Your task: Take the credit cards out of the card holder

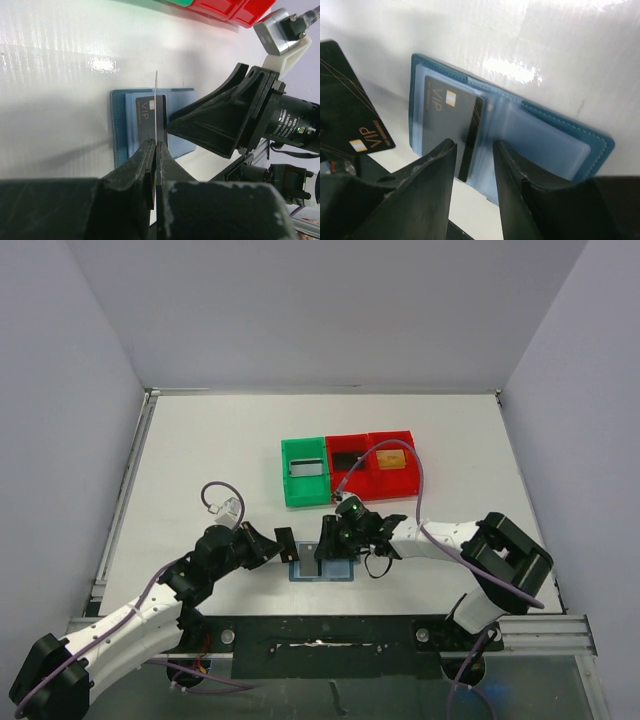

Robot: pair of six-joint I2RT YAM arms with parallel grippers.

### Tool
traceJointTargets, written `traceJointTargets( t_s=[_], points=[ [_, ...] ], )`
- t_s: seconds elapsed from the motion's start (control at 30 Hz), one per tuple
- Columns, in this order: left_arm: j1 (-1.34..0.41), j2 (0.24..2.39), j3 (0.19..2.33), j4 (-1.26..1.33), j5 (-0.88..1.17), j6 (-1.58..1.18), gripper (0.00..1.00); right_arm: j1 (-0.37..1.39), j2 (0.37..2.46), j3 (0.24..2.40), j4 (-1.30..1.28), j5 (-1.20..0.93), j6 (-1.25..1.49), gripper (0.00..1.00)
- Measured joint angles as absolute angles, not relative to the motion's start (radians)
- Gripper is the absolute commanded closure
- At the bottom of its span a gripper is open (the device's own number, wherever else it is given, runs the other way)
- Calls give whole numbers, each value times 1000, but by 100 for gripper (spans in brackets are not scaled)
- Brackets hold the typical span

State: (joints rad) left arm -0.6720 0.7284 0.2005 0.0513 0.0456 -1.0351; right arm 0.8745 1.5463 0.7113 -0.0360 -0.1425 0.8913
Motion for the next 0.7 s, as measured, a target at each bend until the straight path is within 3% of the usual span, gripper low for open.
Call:
traceJointTargets(
  t_s=[0.3,0.6,0.7],
  points=[
    [-670,723,200,60,64,-1034,100,864,1477,719,-141,-93,827,36],
    [-665,676,200,118,105,-1034,100,828,1181,705,-120,-27,748,32],
    [-665,650,200,135,123,-1033,100,817,1052,606,-26,1,705,25]
  ],
)
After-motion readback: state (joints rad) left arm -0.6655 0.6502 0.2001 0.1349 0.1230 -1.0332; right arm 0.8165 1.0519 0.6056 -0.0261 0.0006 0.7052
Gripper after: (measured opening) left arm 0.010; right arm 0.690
